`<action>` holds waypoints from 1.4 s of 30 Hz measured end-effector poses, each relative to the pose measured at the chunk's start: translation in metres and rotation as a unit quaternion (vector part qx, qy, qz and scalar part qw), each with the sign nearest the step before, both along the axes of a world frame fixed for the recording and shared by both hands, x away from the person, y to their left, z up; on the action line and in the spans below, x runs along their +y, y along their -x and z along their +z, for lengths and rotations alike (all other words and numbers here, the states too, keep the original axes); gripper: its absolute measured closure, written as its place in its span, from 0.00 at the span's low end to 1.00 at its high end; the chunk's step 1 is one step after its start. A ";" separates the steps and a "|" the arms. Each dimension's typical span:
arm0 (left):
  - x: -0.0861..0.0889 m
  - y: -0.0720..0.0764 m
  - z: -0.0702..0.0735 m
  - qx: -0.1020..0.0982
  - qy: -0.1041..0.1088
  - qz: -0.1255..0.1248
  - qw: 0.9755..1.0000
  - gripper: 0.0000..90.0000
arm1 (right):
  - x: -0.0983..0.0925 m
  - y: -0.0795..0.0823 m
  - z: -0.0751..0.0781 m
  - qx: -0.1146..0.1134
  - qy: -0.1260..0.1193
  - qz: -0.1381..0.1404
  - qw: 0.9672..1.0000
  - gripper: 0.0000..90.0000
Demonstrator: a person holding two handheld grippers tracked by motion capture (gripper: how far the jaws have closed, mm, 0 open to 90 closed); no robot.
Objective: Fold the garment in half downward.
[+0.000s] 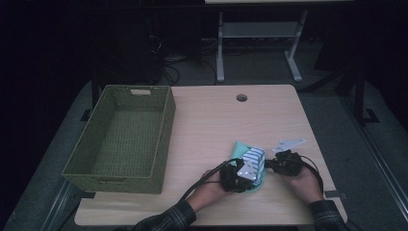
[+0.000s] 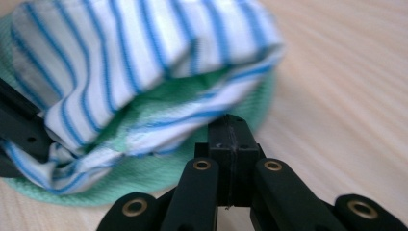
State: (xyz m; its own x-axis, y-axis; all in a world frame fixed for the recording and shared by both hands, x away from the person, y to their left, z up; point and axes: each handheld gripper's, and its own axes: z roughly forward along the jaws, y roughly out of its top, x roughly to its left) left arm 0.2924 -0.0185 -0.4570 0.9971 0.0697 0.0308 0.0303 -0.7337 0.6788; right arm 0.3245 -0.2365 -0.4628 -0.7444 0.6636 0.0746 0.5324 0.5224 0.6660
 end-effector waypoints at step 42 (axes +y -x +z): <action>0.053 -0.026 0.014 0.015 -0.015 0.121 0.992 0.99 | 0.081 -0.051 0.017 -0.022 -0.032 0.062 0.997 1.00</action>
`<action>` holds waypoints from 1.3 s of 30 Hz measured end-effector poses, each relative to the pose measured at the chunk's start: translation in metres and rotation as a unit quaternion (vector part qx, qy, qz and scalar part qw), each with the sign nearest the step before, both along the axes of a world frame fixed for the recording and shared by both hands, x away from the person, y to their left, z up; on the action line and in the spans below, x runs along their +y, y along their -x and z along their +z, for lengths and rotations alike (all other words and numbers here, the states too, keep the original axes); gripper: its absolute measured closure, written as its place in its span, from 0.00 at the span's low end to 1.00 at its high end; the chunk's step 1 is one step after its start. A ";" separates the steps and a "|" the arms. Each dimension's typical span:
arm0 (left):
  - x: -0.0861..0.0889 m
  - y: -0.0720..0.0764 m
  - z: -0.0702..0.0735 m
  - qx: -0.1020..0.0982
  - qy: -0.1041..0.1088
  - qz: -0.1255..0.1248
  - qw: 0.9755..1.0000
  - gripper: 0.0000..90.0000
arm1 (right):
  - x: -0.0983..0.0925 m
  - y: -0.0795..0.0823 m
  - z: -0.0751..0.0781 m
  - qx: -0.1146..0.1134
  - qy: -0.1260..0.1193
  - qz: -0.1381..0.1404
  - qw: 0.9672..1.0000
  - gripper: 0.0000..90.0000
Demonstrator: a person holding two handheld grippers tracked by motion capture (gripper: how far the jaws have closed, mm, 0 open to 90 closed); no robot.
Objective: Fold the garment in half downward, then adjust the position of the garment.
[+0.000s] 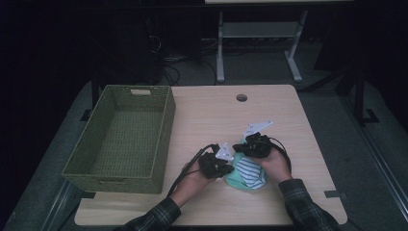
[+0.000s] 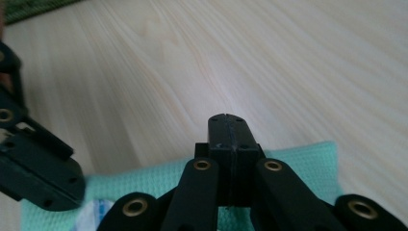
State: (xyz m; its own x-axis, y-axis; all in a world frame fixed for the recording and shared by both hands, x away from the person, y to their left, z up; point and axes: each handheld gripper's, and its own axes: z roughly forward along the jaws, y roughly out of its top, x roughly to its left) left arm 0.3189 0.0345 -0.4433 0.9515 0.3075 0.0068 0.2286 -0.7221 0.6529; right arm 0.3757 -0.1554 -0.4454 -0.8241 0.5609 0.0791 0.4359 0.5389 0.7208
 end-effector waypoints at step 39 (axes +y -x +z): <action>-0.009 0.004 0.016 0.029 0.036 -0.029 0.998 1.00 | -0.039 -0.019 0.003 -0.005 -0.004 -0.059 0.998 1.00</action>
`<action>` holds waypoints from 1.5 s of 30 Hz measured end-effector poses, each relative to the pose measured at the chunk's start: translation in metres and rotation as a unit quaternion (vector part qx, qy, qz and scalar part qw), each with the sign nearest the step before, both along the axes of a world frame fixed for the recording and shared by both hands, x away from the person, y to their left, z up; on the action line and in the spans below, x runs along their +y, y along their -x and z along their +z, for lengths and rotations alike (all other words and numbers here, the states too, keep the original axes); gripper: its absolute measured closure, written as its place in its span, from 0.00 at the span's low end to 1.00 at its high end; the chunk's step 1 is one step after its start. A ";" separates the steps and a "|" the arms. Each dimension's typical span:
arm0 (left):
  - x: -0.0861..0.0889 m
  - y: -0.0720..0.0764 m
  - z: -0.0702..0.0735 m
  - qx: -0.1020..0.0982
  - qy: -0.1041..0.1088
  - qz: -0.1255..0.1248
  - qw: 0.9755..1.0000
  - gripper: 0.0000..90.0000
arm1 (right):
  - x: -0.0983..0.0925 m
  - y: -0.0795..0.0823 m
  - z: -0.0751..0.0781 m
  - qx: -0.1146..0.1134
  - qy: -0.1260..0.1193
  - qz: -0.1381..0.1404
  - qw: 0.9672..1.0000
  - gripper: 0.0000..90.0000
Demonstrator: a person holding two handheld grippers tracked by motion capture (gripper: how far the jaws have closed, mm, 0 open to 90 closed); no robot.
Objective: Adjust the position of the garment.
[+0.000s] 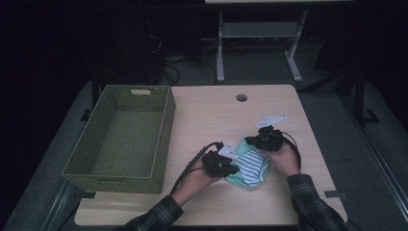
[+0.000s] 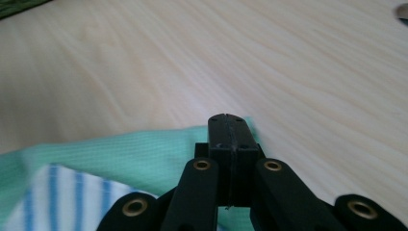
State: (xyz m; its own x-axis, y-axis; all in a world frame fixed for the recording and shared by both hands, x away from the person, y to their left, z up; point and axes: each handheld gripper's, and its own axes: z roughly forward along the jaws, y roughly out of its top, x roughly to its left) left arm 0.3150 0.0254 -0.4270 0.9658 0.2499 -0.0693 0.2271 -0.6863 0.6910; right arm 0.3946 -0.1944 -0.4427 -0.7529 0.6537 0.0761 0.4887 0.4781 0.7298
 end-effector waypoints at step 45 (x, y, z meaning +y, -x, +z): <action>0.038 -0.028 -0.026 -0.010 -0.085 0.060 0.995 0.99 | -0.034 0.060 -0.020 0.026 0.041 0.029 0.998 1.00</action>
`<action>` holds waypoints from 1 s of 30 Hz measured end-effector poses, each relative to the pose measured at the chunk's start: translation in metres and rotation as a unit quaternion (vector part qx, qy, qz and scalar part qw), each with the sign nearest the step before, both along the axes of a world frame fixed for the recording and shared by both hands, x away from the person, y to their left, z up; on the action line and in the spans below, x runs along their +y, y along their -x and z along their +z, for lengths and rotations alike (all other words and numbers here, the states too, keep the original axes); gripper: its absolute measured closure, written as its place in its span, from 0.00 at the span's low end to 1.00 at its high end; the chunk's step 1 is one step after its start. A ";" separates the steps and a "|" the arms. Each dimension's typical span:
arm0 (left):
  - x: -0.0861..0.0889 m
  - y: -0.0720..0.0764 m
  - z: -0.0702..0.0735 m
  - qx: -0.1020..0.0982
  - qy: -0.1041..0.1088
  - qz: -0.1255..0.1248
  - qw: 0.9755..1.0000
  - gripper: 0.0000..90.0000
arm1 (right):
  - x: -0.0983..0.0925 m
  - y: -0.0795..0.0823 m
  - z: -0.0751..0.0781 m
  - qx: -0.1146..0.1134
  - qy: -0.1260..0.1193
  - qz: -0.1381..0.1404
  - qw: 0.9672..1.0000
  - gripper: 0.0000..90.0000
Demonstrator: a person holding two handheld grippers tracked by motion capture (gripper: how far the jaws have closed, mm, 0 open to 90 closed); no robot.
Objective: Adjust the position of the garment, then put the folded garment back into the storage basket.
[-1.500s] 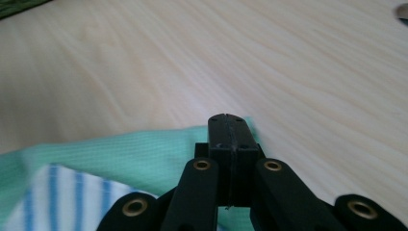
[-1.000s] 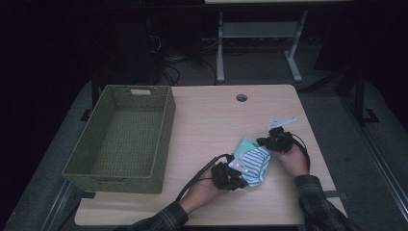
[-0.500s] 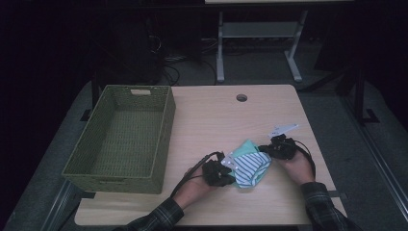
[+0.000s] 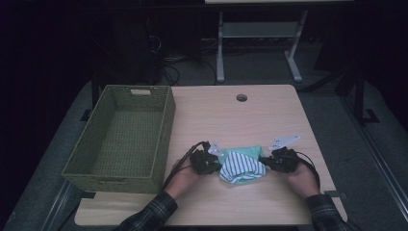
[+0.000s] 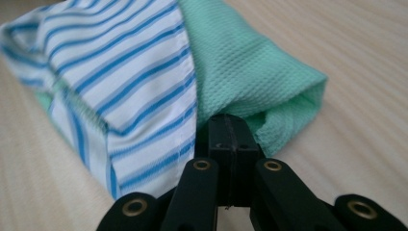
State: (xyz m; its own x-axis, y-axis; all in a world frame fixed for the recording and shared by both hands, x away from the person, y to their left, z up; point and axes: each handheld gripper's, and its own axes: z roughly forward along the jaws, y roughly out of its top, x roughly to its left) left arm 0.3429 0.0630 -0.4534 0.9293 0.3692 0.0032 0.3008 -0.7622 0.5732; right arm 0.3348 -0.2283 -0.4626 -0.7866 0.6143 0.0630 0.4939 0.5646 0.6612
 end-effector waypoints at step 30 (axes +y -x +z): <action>-0.026 0.040 0.012 0.071 0.091 -0.060 0.992 0.99 | 0.012 -0.063 0.011 -0.024 -0.048 -0.033 0.998 1.00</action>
State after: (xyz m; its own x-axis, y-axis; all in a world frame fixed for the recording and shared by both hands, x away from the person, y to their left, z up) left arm 0.3027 0.0373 -0.4416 0.9530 0.2386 -0.1865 0.3013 -0.6855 0.6628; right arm 0.3983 -0.2167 -0.4514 -0.7486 0.6573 0.0865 0.4937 0.4655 0.7346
